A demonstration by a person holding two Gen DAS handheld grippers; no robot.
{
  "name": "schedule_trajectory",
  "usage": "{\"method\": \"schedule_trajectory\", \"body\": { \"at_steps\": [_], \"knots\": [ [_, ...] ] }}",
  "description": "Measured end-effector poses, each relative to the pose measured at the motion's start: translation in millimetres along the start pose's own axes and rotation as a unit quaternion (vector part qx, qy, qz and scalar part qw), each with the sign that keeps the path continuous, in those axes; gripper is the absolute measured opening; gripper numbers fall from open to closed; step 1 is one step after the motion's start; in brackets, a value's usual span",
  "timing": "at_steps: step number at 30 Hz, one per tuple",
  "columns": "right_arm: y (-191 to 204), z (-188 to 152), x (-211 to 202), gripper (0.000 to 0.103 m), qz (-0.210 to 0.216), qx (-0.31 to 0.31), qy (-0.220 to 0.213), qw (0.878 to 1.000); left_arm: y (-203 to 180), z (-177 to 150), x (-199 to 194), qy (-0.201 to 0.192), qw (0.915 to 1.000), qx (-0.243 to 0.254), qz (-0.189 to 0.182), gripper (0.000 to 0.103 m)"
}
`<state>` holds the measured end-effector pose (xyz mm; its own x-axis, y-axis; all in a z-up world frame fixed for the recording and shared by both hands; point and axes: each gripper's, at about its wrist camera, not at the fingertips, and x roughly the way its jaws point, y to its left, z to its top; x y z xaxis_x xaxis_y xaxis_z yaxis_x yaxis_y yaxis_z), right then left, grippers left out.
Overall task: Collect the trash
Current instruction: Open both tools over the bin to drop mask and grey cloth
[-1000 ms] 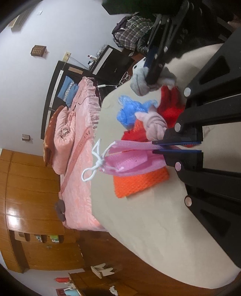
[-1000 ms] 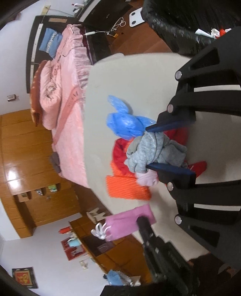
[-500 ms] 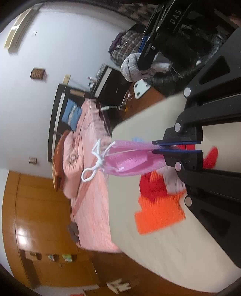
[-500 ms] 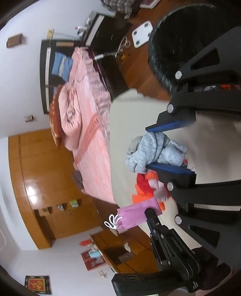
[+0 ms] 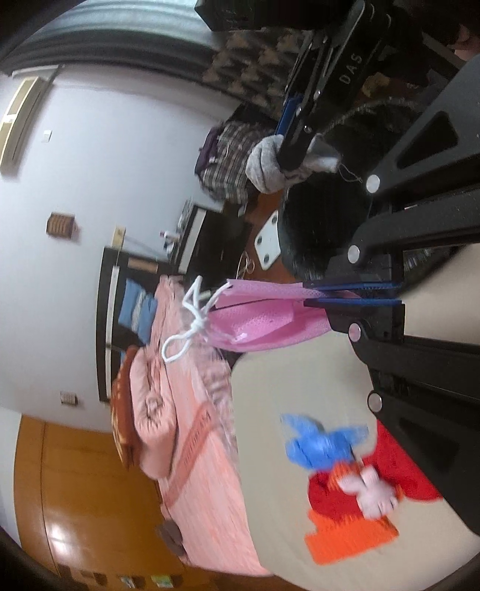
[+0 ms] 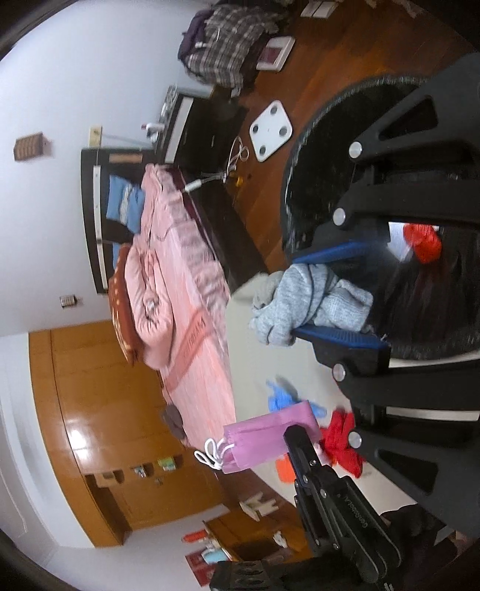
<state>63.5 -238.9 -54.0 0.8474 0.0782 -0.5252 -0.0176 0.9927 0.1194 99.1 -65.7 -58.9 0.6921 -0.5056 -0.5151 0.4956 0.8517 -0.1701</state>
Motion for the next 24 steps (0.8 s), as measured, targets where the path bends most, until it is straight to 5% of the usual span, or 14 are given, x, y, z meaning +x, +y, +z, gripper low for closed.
{"method": "schedule_trajectory", "body": {
  "at_steps": [14, 15, 16, 18, 22, 24],
  "knots": [
    [-64, -12, -17, 0.036, -0.074, 0.031, -0.005, 0.997, -58, 9, 50, 0.021, 0.9960, 0.035, -0.080, 0.006],
    [-66, -12, -18, 0.037, -0.080, 0.032, -0.005, 0.996, -61, 9, 52, 0.022, 0.9954, 0.037, -0.085, 0.016],
    [-70, -13, -19, 0.043, -0.086, 0.035, -0.005, 0.996, -63, 9, 54, 0.024, 0.9949, 0.039, -0.090, 0.038],
    [-75, -14, -21, 0.055, -0.097, 0.040, -0.009, 0.994, -67, 7, 57, 0.022, 0.9945, 0.039, -0.095, 0.060],
    [-78, -15, -28, 0.087, -0.114, 0.048, -0.023, 0.992, -64, 6, 56, 0.022, 0.9953, 0.039, -0.085, 0.072],
    [-76, -15, -31, 0.092, -0.119, 0.048, -0.033, 0.991, -58, 4, 51, 0.017, 0.9966, 0.038, -0.071, 0.079]
  ]
}}
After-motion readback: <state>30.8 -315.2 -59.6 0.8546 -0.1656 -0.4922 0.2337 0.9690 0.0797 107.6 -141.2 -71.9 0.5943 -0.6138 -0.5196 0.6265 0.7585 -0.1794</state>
